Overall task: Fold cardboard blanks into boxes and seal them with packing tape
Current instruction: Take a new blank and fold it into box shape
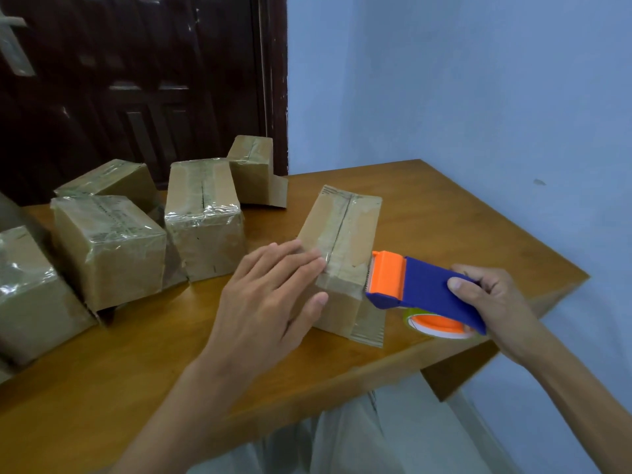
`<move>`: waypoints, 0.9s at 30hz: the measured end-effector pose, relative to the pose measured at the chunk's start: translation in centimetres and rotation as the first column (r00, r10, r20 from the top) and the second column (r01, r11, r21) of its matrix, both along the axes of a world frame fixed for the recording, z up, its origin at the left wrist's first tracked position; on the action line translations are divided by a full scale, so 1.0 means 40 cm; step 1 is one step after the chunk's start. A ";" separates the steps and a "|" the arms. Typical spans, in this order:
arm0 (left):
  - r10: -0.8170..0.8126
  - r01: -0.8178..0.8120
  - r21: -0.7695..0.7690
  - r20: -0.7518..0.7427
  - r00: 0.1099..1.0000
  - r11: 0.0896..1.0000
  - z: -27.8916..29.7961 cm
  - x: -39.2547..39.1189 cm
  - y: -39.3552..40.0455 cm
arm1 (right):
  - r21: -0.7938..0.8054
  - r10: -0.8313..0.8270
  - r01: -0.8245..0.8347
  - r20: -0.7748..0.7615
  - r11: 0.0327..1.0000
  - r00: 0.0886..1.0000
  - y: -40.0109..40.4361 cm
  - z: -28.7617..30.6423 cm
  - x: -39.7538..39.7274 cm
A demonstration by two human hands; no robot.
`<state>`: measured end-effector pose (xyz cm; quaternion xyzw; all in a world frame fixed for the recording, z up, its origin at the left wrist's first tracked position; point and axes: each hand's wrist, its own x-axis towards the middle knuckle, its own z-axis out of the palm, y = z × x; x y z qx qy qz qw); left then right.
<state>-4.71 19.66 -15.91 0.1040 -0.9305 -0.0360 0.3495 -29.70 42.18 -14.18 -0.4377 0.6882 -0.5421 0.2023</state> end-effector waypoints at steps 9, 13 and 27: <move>-0.068 0.068 -0.056 -0.008 0.998 0.996 0.044 -0.010 0.019 | 0.023 0.032 -0.031 -0.029 0.999 0.999 -0.001 0.008 0.001; -0.234 0.206 0.418 0.016 0.972 0.885 0.086 -0.038 -0.017 | 0.041 0.055 -0.054 -0.035 0.998 0.998 -0.006 0.007 0.003; -0.281 0.218 0.255 0.241 0.929 0.942 0.067 -0.056 -0.088 | 0.019 0.042 -0.042 0.027 0.999 0.999 0.020 0.002 -0.079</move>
